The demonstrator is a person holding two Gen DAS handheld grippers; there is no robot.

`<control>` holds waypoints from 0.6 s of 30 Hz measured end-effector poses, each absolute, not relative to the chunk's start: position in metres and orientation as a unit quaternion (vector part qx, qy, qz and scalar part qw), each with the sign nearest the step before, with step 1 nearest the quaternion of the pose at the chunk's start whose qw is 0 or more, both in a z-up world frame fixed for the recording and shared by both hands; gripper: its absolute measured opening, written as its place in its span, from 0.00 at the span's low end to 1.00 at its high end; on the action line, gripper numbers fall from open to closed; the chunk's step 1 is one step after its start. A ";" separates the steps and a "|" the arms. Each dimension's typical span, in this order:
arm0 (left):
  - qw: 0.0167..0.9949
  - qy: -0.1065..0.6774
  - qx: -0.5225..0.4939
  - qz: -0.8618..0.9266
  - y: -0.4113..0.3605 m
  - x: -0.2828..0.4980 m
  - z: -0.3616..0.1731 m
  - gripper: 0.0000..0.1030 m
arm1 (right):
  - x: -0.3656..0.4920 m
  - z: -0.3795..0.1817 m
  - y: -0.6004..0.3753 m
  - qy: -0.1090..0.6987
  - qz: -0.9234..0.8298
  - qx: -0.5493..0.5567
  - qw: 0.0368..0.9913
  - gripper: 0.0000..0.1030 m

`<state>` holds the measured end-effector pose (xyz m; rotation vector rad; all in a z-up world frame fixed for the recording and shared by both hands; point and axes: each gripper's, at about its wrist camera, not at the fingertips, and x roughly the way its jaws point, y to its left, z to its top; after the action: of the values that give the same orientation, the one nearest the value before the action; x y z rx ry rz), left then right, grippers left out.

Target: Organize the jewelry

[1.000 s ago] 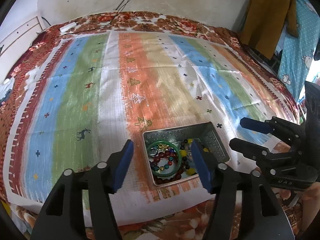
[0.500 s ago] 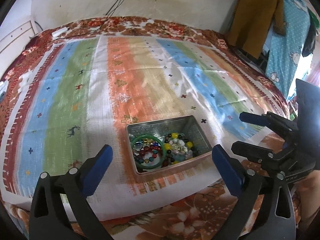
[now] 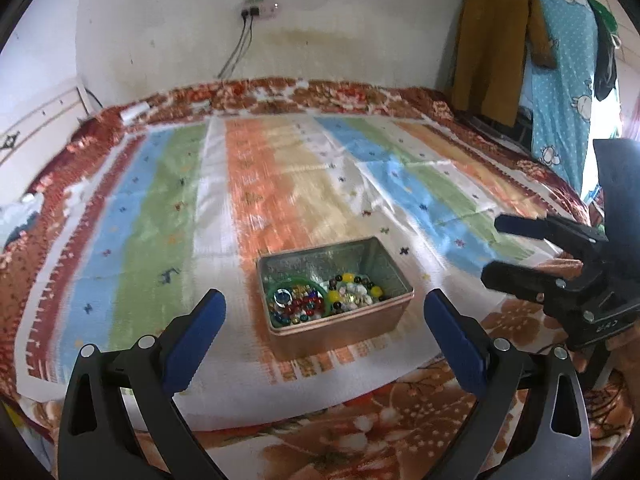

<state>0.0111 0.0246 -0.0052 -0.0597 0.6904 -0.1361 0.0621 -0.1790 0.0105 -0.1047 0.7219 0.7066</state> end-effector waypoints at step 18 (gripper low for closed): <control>0.953 0.295 -0.008 -0.065 0.017 -0.001 0.003 0.95 | 0.057 0.011 -0.186 0.330 0.328 -0.048 0.884 0.94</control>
<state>-0.0008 0.0167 0.0029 -0.0167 0.6002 -0.1326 0.0571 -0.1856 0.0112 -0.1007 0.6876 0.6825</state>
